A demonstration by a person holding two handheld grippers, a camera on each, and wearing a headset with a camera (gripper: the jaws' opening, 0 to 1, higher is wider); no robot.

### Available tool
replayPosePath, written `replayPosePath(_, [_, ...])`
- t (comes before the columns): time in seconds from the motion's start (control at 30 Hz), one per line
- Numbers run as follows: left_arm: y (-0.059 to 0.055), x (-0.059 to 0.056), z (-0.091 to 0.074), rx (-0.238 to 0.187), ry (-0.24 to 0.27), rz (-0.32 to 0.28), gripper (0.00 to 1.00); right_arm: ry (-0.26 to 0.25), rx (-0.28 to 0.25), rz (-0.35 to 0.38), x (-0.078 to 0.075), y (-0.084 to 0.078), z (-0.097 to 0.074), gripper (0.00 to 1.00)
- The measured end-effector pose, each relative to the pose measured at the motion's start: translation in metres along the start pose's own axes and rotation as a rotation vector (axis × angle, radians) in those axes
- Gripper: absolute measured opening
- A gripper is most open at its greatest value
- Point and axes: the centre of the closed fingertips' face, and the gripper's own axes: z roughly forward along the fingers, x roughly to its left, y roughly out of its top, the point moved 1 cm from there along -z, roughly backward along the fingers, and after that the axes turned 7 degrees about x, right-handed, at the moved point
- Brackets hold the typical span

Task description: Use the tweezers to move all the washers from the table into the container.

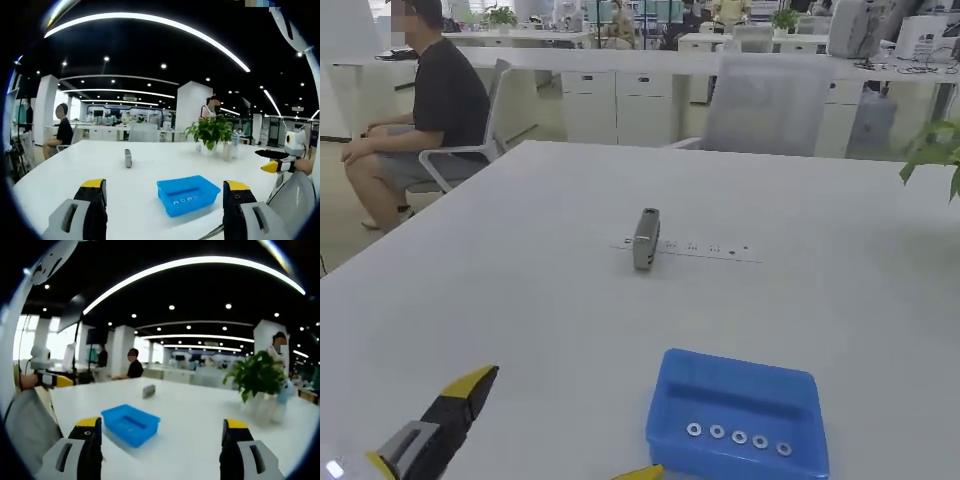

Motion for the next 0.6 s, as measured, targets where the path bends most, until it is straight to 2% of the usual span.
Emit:
replayPosePath(0.1, [-0.001, -0.001, 0.0, 0.004, -0.003, 0.0, 0.99, 0.011, 0.021, 0.024, 0.002, -0.004, 0.002, 0.98])
replayPosePath(0.23, [-0.002, -0.001, 0.0, 0.011, -0.003, 0.0, 0.99, 0.011, 0.025, 0.015, 0.003, -0.004, 0.002, 0.97])
replayPosePath(0.4, [-0.002, 0.001, 0.0, 0.013, 0.002, -0.011, 0.99, 0.007, 0.028, 0.045, 0.001, -0.005, 0.002, 0.97])
replayPosePath(0.6, [-0.003, 0.001, -0.002, 0.021, 0.009, -0.006, 0.97, 0.029, 0.069, 0.038, 0.007, -0.012, 0.004, 0.95])
